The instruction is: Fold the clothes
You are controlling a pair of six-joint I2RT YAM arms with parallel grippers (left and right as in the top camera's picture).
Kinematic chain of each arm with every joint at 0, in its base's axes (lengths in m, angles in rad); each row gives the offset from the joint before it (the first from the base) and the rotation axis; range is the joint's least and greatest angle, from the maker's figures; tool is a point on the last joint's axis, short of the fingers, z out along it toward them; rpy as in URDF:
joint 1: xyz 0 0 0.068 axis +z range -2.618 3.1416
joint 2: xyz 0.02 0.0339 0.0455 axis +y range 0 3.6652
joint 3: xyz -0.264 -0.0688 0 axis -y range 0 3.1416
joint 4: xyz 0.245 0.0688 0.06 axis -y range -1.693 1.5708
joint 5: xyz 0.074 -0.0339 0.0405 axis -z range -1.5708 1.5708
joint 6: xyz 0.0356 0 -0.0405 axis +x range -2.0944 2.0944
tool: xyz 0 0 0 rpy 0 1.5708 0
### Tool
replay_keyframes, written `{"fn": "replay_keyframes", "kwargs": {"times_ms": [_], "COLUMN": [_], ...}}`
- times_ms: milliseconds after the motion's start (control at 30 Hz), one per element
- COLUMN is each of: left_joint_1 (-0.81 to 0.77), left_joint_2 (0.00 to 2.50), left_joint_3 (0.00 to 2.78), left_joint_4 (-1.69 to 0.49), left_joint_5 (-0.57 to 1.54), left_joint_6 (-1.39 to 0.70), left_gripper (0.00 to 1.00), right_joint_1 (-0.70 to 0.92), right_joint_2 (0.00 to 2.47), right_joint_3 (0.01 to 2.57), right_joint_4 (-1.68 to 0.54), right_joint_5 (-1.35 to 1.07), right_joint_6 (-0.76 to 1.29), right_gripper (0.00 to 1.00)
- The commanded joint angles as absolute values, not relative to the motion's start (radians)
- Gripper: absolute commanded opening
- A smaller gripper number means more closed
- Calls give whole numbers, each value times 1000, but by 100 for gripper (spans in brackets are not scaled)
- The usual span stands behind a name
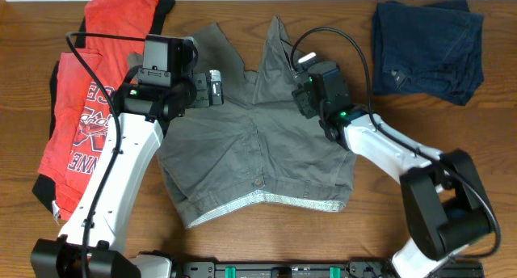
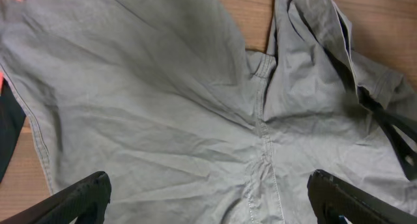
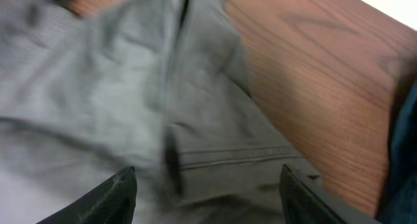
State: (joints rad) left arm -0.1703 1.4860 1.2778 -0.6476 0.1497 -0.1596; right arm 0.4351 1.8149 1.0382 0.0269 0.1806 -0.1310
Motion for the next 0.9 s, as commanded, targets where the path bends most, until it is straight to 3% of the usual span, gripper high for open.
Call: {"fn": "replay_keyframes", "kwargs": {"times_ms": [0,500,867], "left_joint_1": [-167,-167,-167], "left_joint_2": [1496,1497,1499], "left_joint_3": [1266,1265,1264], "left_joint_4": [-638,-623,-620], "left_joint_5": [137,137,137], "left_joint_6": [-150,-150,-150], "left_gripper": [98,98,98], "right_joint_1": [395,386,471], "right_joint_2": [1866,1962,1945], "right_joint_3": [1042,1044,1087], "right_joint_4": [71,129,108], "right_joint_5": [196,60,15], "right_joint_6": [-181,-181,-181], "right_gripper": [67,63,73]}}
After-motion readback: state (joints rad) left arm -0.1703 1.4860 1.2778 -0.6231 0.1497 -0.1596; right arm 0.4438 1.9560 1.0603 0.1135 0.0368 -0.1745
